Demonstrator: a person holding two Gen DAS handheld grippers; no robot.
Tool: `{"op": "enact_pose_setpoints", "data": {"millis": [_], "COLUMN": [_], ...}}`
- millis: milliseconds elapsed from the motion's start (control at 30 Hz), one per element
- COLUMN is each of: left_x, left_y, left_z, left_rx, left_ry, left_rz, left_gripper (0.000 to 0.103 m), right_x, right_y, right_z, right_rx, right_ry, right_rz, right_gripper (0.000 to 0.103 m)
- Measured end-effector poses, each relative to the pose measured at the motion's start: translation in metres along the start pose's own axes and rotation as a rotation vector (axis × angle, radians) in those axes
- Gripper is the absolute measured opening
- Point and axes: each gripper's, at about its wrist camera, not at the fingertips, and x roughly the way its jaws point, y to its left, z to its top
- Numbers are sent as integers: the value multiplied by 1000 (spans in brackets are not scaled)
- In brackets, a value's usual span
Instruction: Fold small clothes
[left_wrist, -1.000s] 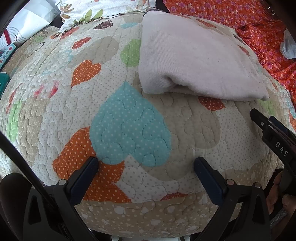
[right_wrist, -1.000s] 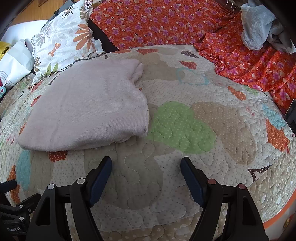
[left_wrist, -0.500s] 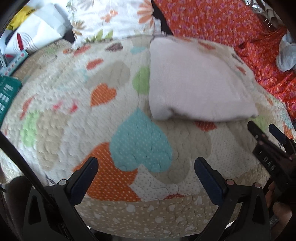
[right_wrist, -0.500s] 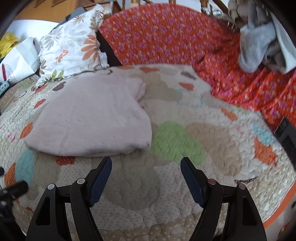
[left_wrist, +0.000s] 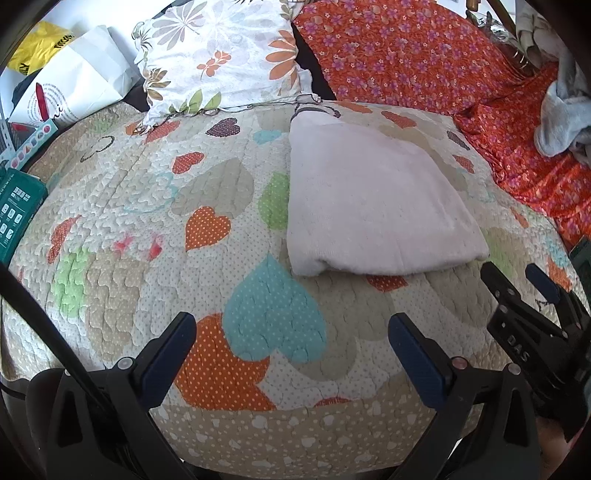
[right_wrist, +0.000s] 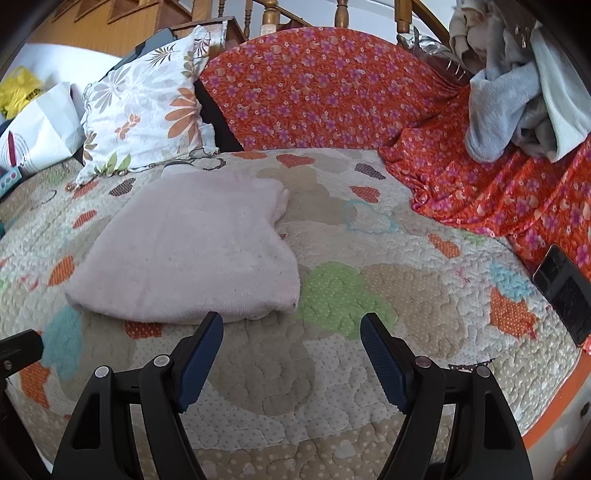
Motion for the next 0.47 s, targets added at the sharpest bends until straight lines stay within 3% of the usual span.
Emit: {"op": "enact_pose_setpoints", "data": {"millis": [467], "left_x": [15], "left_y": [19], "left_z": [37], "left_rx": [-39], "left_ry": [-1], "left_rz": [-8], "left_gripper": [103], "right_x": [20], "right_y": [18], "right_z": [40], "right_rx": [-5], "right_ry": [79], "right_rz": [66], "right_gripper": [81]}}
